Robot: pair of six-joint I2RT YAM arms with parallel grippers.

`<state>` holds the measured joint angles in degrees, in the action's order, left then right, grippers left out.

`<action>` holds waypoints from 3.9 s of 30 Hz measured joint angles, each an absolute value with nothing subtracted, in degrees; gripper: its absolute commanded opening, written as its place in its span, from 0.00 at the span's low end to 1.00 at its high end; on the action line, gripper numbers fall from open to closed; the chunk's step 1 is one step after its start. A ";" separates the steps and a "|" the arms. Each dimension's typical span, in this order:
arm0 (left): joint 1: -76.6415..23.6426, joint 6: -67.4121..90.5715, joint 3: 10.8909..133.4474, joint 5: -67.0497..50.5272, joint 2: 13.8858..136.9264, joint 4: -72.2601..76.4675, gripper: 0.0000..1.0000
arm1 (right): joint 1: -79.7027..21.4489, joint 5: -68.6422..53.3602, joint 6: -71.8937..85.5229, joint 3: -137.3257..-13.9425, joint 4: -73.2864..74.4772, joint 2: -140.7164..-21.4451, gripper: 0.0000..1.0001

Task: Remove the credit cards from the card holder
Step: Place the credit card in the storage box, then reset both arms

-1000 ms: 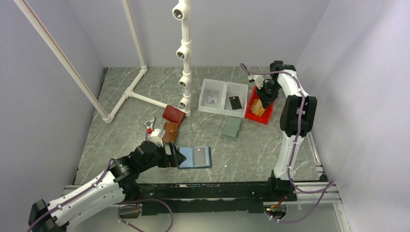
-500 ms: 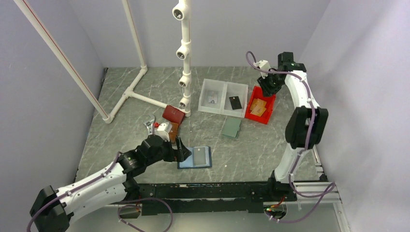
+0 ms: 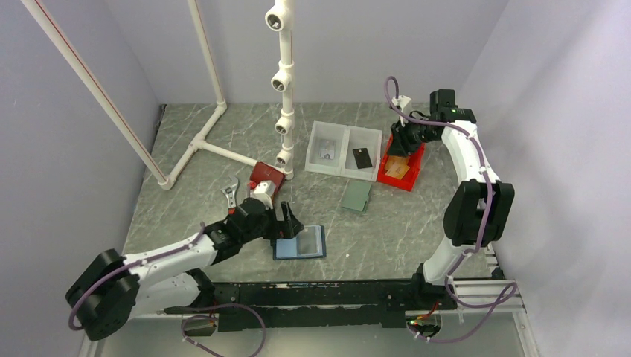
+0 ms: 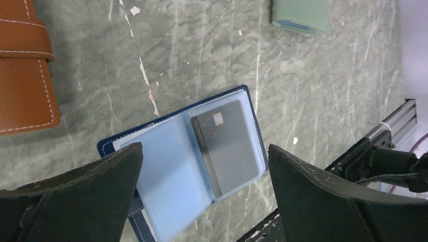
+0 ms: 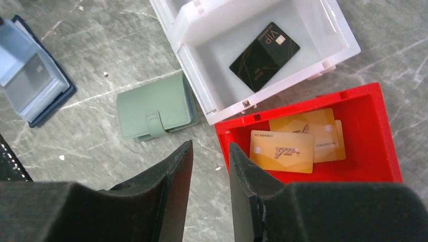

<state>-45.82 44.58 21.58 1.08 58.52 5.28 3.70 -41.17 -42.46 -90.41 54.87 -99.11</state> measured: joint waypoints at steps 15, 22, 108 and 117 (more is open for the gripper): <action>-44.66 46.85 29.19 -1.21 67.68 5.50 0.99 | 3.75 -44.10 -39.70 -82.78 50.11 -94.35 0.42; -44.60 46.46 34.13 -2.79 67.70 -3.84 0.99 | 4.97 -46.04 -38.37 -77.19 45.41 -87.53 0.55; -43.68 12.01 52.12 9.58 51.46 -37.82 0.99 | 15.70 -64.51 -26.30 -54.89 24.18 -69.97 0.73; -42.11 11.40 52.03 11.99 50.87 -38.70 0.99 | 15.70 -63.72 -26.85 -54.89 24.21 -70.50 0.73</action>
<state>-42.11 11.40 52.03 11.99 50.87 -38.70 15.70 -63.72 -26.85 -54.89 24.21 -70.50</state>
